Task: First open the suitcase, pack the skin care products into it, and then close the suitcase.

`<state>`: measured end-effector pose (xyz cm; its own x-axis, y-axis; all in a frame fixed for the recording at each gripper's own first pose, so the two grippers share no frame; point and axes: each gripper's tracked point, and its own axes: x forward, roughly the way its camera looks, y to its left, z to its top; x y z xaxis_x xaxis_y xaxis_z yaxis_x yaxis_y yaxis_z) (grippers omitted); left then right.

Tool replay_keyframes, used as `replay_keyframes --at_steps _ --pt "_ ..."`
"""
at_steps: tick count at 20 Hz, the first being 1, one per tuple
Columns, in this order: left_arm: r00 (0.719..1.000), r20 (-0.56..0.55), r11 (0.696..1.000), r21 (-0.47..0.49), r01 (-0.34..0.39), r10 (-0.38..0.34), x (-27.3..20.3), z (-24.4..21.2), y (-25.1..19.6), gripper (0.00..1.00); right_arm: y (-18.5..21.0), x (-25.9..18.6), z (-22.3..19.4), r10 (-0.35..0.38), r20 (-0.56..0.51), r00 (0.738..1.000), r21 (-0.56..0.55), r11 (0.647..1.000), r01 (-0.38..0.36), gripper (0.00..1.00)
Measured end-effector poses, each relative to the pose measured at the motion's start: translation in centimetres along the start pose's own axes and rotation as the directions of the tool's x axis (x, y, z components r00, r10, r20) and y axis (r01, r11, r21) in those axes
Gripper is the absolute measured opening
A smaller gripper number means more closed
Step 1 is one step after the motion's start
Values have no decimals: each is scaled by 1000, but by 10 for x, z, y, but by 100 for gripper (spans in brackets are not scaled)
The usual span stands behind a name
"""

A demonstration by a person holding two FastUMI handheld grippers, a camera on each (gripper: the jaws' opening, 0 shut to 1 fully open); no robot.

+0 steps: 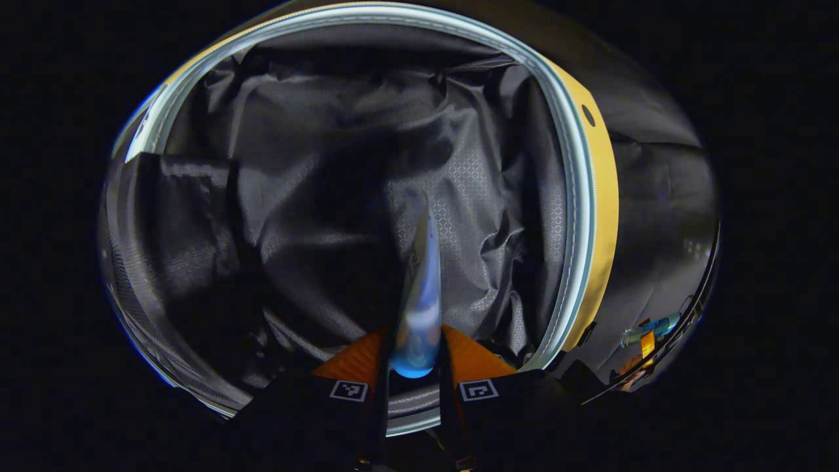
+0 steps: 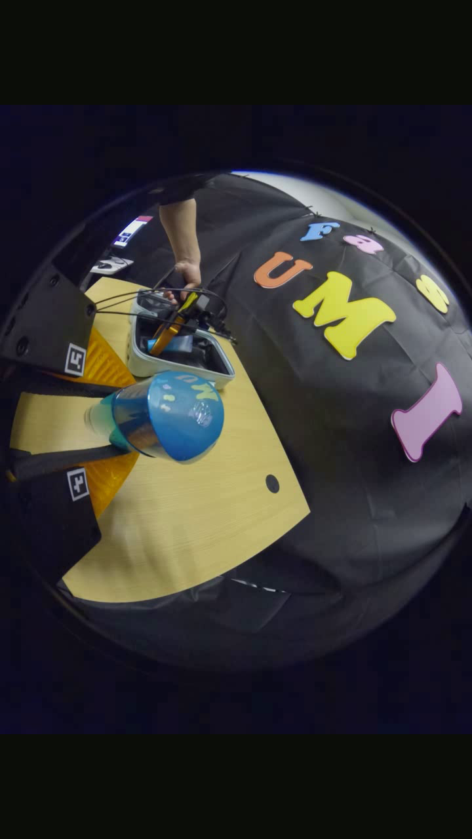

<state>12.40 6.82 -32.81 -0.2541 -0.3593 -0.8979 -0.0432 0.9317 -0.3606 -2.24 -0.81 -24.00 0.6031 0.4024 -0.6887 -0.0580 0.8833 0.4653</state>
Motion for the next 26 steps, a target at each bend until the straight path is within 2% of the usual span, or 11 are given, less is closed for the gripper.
replay_keyframes --at_steps 2,3,6,10,12,13,15,18,22,24,26 --pt "1000 -22 1000 -1 -10 10 2 0 2 39 5 -1 4 0 2 1000 -22 1000 0 31" --pt "1000 -24 1000 5 -17 17 2 0 2 49 9 -3 6 2 -3 1000 -32 999 -2 31" --pt "999 -24 1000 -11 -22 22 -1 -2 -4 43 31 -3 12 25 -22 999 -82 996 -27 34" --pt "999 45 1000 -30 3 -1 -30 -21 -1 99 87 12 13 97 -100 990 -172 979 -113 34" --pt "985 159 998 -13 67 -64 -59 -31 -14 99 125 36 15 137 -155 978 -205 964 -168 34" --pt "963 249 994 16 105 -106 -77 -33 -22 99 145 51 14 154 -190 970 -214 957 -194 31" --pt "883 447 990 74 118 -139 -117 -40 -36 99 184 88 12 164 -259 952 -233 946 -226 34" --pt "697 708 993 93 72 -117 -164 -69 -38 99 221 150 -5 118 -387 915 -257 939 -229 34" --pt "457 889 999 -21 -42 38 -200 -112 -35 99 221 219 -53 -28 -560 828 -243 961 -131 34" --pt "378 923 998 -68 -18 70 -211 -137 -29 99 208 248 -75 -118 -617 778 -254 965 -56 34" --pt "331 937 991 -129 20 115 -216 -170 -9 99 191 273 -95 -213 -654 725 -298 955 12 34"
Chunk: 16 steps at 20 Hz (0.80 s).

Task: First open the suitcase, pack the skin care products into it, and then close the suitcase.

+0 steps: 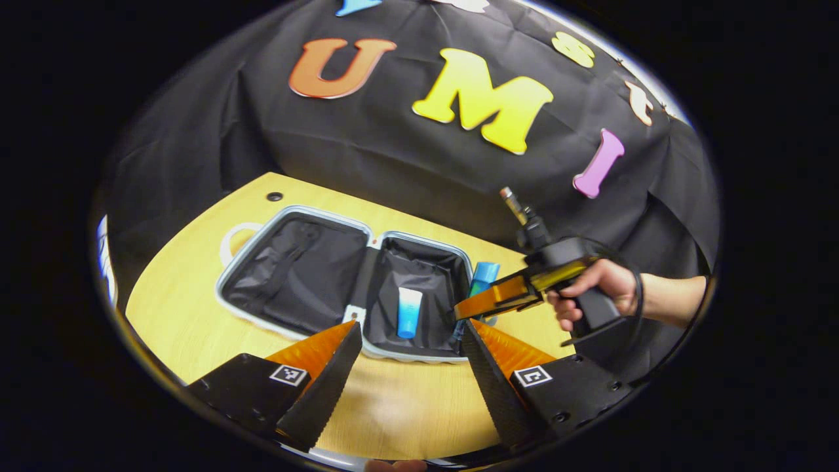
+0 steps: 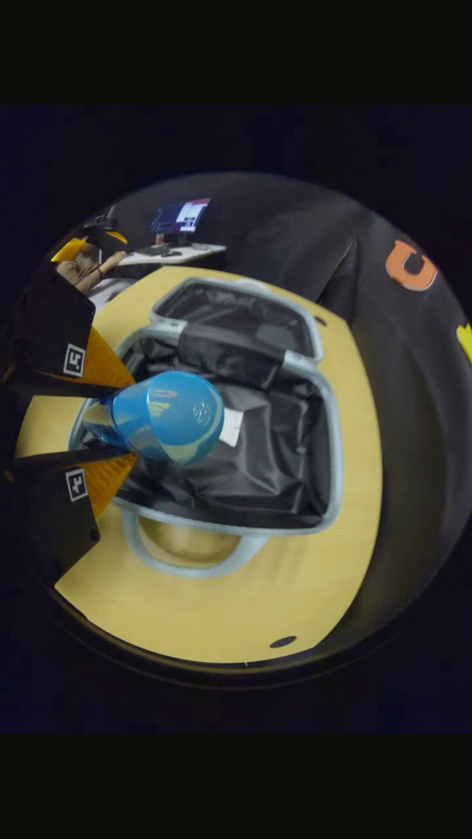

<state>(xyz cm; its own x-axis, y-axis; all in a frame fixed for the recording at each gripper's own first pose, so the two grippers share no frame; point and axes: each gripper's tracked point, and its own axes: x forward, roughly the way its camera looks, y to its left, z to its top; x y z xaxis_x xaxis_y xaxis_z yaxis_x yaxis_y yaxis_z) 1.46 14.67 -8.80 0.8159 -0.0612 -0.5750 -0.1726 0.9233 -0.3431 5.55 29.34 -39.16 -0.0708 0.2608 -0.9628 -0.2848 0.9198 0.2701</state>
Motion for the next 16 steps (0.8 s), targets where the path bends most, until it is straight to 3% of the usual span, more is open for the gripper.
replay_keyframes --at_steps 3,7,9,11,16 --pt "996 40 994 -81 -76 79 -44 -2 39 98 -8 34 4 -91 -69 993 50 994 95 34" --pt "973 77 963 -177 -202 218 -115 5 88 99 -21 51 21 -161 -66 985 159 973 169 34" --pt "969 103 952 -235 -195 224 -141 14 92 99 -27 58 20 -189 -84 978 193 960 202 34" --pt "974 109 955 -247 -165 196 -133 16 90 99 -30 63 20 -226 -97 969 183 953 240 31" --pt "985 113 987 -109 -114 127 -114 28 59 98 -29 61 19 -263 -86 961 169 947 274 38"
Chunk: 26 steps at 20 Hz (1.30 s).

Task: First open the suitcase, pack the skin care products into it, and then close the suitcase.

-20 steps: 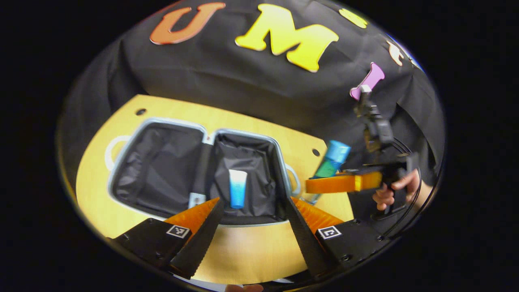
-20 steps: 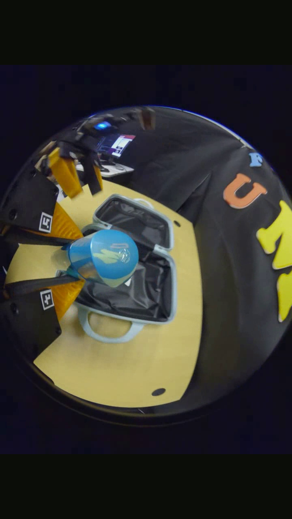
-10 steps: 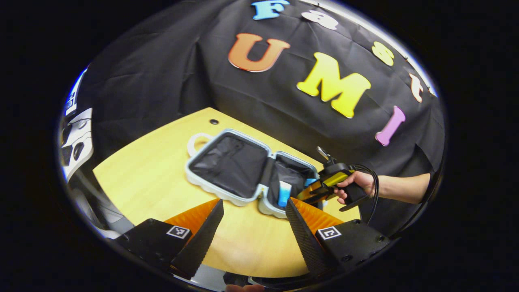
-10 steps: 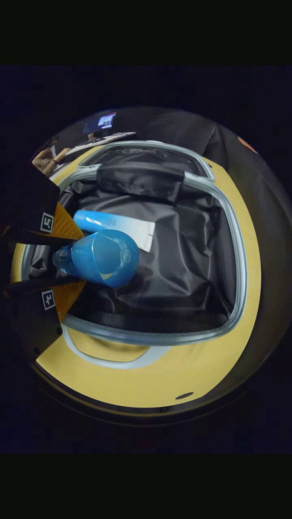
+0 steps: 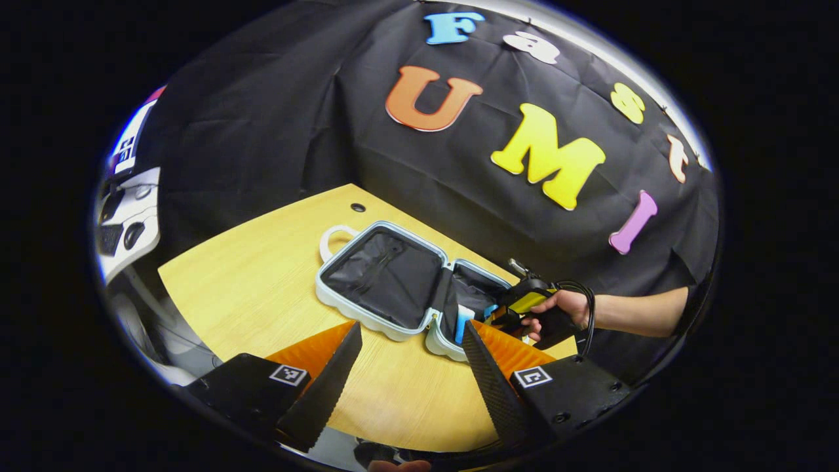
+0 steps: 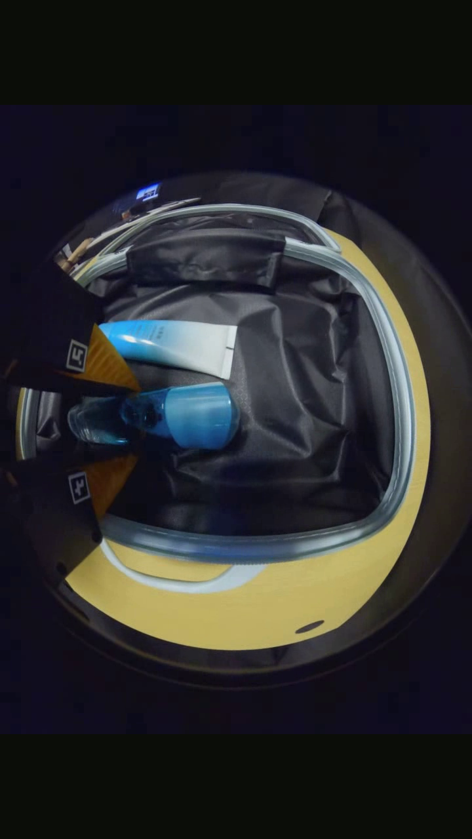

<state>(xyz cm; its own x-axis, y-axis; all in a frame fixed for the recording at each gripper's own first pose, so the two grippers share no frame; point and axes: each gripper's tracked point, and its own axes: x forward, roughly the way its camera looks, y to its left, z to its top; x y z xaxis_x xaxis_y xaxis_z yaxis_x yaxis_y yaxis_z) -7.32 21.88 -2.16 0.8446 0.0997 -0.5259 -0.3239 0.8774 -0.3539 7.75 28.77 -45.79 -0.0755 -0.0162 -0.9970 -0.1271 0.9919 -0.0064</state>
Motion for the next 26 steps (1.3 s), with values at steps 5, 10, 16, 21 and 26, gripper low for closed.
replay_keyframes --at_steps 5,10,16,21,26 --pt "1000 26 998 65 -2 1 15 22 8 98 3 -36 -12 79 69 994 44 996 -82 54" --pt "998 57 998 62 17 -20 64 63 62 98 -11 -137 -10 235 410 881 -226 962 -152 72" --pt "997 -52 995 86 -49 53 177 71 147 98 -70 -260 -48 326 770 548 -419 907 49 71" --pt "975 -179 991 51 -125 132 246 51 205 97 -148 -279 -100 251 768 589 -301 954 -14 69" --pt "957 -219 981 26 -190 192 284 50 240 94 -208 -290 -118 105 801 589 -121 993 -12 72"
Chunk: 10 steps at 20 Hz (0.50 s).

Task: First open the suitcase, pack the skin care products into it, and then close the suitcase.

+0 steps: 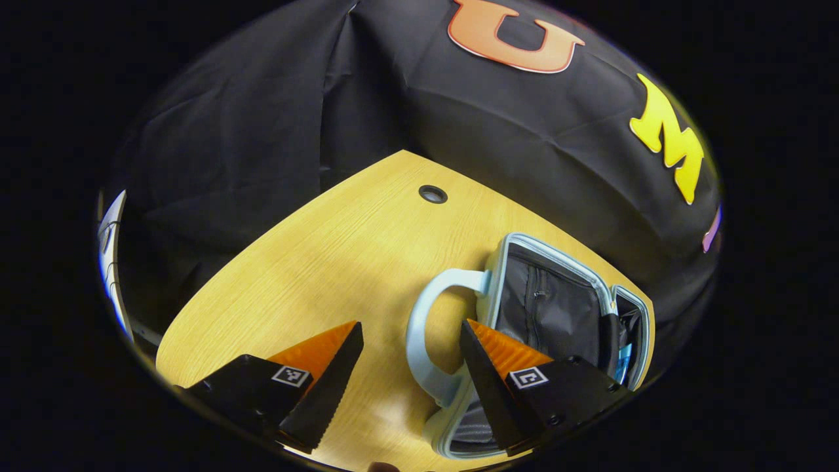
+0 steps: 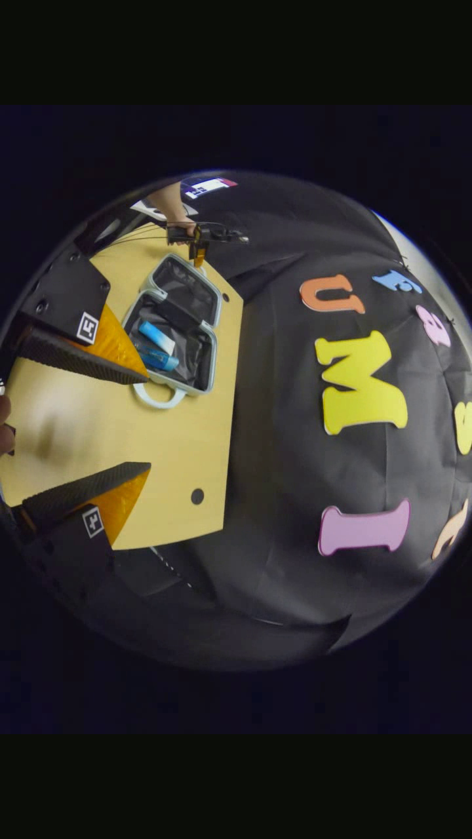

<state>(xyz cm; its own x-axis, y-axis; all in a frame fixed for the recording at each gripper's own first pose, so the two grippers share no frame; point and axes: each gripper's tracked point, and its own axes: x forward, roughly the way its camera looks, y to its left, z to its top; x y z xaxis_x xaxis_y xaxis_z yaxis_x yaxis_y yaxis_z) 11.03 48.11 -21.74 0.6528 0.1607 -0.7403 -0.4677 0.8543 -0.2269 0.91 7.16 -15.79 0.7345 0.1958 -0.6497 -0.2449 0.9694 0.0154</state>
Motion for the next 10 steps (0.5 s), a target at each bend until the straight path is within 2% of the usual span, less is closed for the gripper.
replay_keyframes --at_steps 2,4,5,6,9,10 --pt "999 -37 1000 -19 -6 6 11 -2 -2 92 -7 -12 -2 -21 4 1000 -18 1000 21 72" --pt "998 -66 999 -39 14 -17 16 -6 -8 84 -12 -19 -2 -44 16 999 -58 997 45 71" --pt "997 -72 998 -55 27 -31 18 -7 -13 69 -14 -23 0 -52 26 998 -72 996 53 71" --pt "996 -75 995 -89 52 -58 20 -5 -19 66 -15 -26 1 -61 34 998 -90 994 64 72" --pt "996 -81 986 -165 20 -33 21 -2 -11 27 -9 -32 9 -56 68 996 -101 993 63 72" --pt "995 -89 982 -190 19 -36 15 -1 -13 18 -4 -35 10 -43 79 996 -94 994 51 72"
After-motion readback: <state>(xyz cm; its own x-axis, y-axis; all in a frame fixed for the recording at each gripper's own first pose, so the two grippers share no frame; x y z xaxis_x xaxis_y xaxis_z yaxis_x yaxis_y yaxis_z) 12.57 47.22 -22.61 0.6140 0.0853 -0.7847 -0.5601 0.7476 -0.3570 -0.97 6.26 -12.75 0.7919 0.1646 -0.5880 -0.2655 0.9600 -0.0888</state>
